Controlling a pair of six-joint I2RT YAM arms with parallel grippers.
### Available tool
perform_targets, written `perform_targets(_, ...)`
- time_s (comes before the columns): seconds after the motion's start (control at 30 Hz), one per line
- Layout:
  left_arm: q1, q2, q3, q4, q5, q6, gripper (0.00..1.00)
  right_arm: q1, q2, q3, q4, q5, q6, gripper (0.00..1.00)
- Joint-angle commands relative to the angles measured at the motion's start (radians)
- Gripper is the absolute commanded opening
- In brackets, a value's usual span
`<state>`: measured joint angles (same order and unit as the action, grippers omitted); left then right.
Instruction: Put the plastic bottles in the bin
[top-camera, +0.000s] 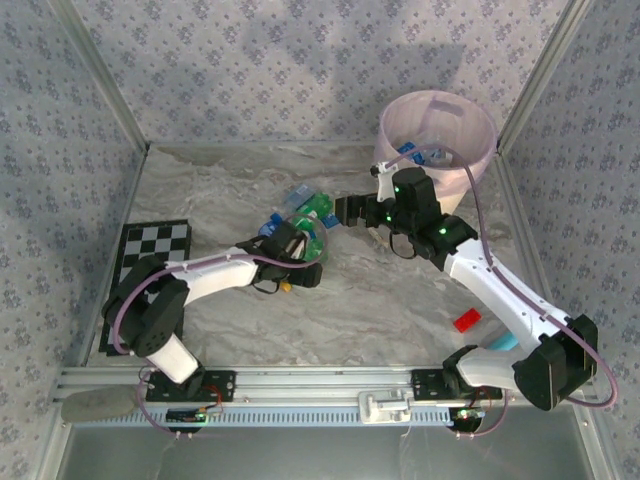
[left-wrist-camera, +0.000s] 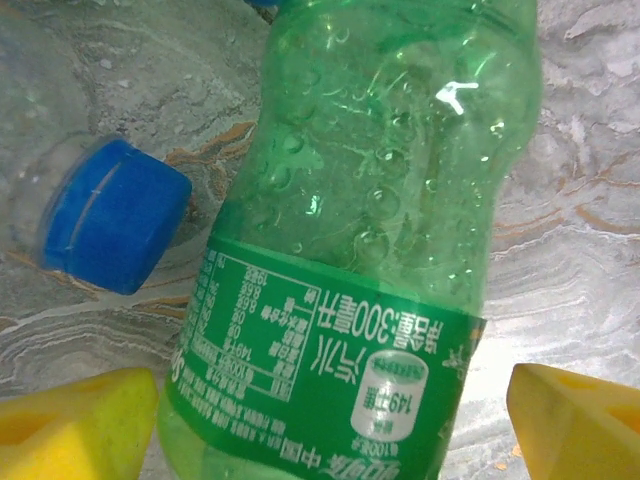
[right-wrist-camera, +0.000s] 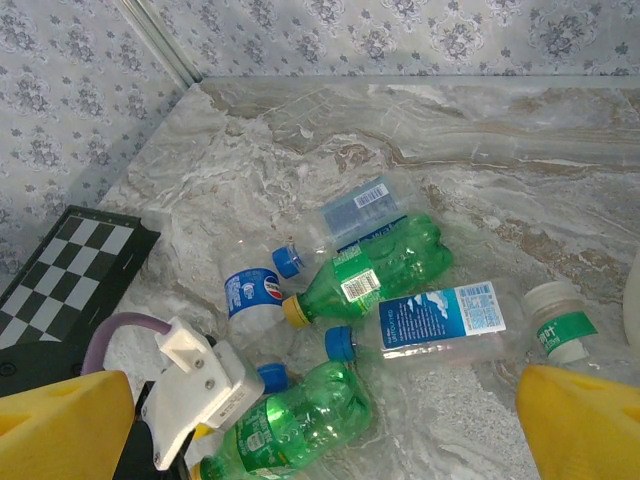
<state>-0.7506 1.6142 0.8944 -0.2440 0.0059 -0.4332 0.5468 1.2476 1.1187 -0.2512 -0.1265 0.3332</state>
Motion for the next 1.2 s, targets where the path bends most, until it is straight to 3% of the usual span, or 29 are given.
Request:
perform_targets(0.0,-0.010,0.029,0.041,-0.012,-0.017,0.022,0.89,0.003,0.000,0.006,0.021,0.018,0.013,1.00)
perform_targets(0.3,-0.026,0.041,0.048,0.005,0.008,0.053,0.55,0.001,0.008,0.003,0.021,0.016,0.016,1.00)
perform_targets(0.8,-0.024,-0.289,-0.129,0.383,0.013,0.031,0.53,-0.001,0.069,0.035,0.138,-0.082,0.091,1.00)
perform_targets(1.17,-0.024,-0.434,-0.189,0.535,0.063,0.025,0.52,0.005,0.161,0.045,0.276,-0.275,0.234,0.95)
